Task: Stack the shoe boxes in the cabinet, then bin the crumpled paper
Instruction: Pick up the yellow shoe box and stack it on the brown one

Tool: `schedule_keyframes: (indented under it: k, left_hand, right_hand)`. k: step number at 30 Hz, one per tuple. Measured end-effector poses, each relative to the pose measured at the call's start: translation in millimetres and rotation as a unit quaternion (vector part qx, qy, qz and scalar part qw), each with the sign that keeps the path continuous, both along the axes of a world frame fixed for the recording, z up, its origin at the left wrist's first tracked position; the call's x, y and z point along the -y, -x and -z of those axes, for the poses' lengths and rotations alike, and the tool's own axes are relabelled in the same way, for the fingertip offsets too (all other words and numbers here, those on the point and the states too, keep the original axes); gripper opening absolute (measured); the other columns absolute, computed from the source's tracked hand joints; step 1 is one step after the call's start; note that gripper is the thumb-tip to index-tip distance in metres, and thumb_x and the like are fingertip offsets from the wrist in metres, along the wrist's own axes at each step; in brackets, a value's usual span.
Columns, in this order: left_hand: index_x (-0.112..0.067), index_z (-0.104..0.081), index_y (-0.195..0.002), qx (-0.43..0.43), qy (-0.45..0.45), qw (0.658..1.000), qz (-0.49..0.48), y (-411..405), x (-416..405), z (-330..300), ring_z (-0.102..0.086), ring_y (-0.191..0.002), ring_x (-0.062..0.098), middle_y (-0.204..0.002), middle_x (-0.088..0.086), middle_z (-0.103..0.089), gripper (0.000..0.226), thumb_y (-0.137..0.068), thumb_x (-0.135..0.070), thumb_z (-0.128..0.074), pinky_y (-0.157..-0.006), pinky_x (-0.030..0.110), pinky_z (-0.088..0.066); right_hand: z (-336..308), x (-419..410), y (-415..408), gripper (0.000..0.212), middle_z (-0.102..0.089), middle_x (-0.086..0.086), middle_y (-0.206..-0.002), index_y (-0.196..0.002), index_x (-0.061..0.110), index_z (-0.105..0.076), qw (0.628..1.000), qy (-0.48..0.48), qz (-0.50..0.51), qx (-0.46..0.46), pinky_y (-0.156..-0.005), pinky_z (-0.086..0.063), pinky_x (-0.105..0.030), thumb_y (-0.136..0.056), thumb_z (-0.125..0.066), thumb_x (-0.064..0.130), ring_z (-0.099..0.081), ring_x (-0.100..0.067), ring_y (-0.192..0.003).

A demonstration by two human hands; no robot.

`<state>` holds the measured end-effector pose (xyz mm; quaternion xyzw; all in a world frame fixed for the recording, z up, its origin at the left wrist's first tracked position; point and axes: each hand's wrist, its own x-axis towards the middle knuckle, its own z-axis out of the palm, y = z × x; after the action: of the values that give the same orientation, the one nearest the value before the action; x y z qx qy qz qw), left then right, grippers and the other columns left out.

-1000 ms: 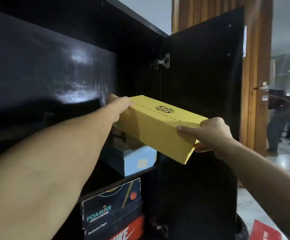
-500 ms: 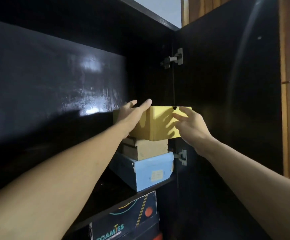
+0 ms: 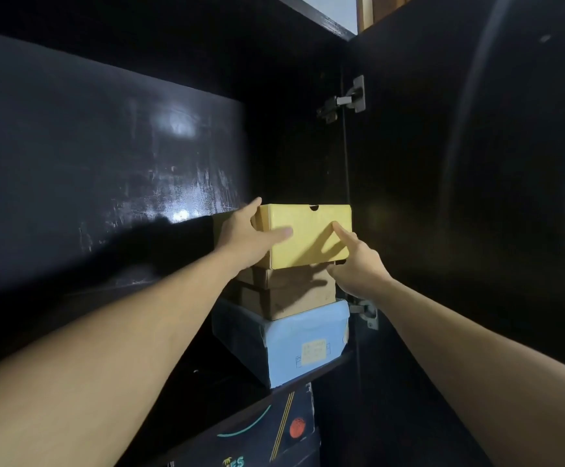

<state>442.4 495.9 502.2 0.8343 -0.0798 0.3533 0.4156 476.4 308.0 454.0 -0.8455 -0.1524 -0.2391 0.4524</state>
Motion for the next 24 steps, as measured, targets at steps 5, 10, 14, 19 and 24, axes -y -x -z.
schedule_keyframes:
  k: [5,10,14,19,24]
  left_hand:
    - [-0.035,-0.019,-0.152,-0.04,-0.057,0.997,-0.011,-12.8,-9.0,3.1,-0.036,-0.136,0.02,-0.153,-0.003,-0.031,0.112,-0.065,-0.026,-0.088,-0.107,0.035,-0.036]
    - [-0.033,-0.016,-0.153,-0.033,-0.058,0.998,-0.014,-20.6,-11.5,3.0,-0.037,-0.136,0.02,-0.153,-0.005,-0.031,0.114,-0.064,-0.025,-0.088,-0.109,0.039,-0.037]
    - [-0.031,-0.013,-0.154,-0.031,-0.061,0.997,-0.037,-21.0,-11.5,2.9,-0.034,-0.138,0.022,-0.155,-0.002,-0.029,0.115,-0.067,-0.025,-0.088,-0.111,0.042,-0.036]
    - [-0.023,0.0,-0.155,-0.024,-0.107,0.988,-0.108,-12.1,1.1,13.6,-0.025,-0.144,0.027,-0.16,0.004,-0.018,0.123,-0.067,-0.035,-0.086,-0.113,0.045,-0.032]
    - [-0.012,-0.03,-0.145,0.173,-0.187,0.947,-0.196,4.9,36.1,31.4,-0.032,-0.137,0.031,-0.151,0.01,-0.035,0.093,-0.072,-0.039,-0.079,-0.113,0.047,-0.03]
  right_hand:
    - [-2.3,-4.5,-11.0,0.088,-0.019,-0.007,-0.16,-0.152,0.045,-0.013,0.999,0.017,-0.006,-0.031,-0.049,-0.05,-0.025,-0.086,-0.038,-0.008,-0.059,-0.024,-0.082]
    - [-2.6,-6.1,-16.6,0.085,-0.019,-0.005,-0.161,-0.151,0.046,-0.012,0.999,0.03,-0.014,-0.039,-0.053,-0.05,-0.028,-0.088,-0.036,-0.005,-0.062,-0.024,-0.084]
    - [-4.6,-3.8,-17.0,0.081,-0.047,-0.013,-0.139,-0.152,0.043,-0.016,0.997,0.057,-0.02,-0.046,-0.047,-0.044,-0.024,-0.087,-0.033,-0.003,-0.055,-0.017,-0.064]
    - [-0.7,8.9,-5.4,0.078,-0.047,-0.012,-0.143,-0.153,0.033,-0.022,0.996,0.071,-0.023,-0.055,-0.045,-0.043,-0.021,-0.086,-0.036,-0.004,-0.057,-0.014,-0.063]
    - [5.8,50.8,26.2,0.065,-0.049,-0.012,-0.143,-0.151,0.018,-0.032,0.995,0.068,-0.003,-0.075,-0.074,-0.054,-0.024,-0.09,-0.05,0.001,-0.059,-0.024,-0.116]
